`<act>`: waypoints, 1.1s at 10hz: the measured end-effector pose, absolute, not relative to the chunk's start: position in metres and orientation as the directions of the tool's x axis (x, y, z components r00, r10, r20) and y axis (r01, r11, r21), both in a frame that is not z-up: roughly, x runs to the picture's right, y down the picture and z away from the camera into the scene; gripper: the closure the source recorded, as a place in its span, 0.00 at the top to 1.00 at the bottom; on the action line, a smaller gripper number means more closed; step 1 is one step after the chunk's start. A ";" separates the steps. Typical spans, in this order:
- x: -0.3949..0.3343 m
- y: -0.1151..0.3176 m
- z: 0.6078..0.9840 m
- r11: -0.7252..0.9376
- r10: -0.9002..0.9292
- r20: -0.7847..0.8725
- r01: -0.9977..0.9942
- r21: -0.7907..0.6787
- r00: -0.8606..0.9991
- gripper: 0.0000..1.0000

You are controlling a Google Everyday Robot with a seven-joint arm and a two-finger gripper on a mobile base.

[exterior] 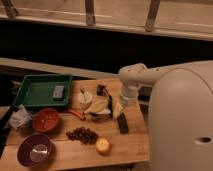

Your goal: Wipe purple bowl with eraser

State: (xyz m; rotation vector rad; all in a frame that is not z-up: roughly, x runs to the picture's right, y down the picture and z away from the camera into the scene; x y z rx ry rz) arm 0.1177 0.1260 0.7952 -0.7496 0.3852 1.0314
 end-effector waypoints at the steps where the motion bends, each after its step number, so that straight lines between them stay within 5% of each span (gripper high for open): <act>1: 0.113 0.130 0.799 0.301 0.624 -0.618 -0.877 -0.375 0.478 0.80; 11: 0.134 0.204 0.819 0.199 0.532 -0.769 -0.935 -0.293 0.354 0.80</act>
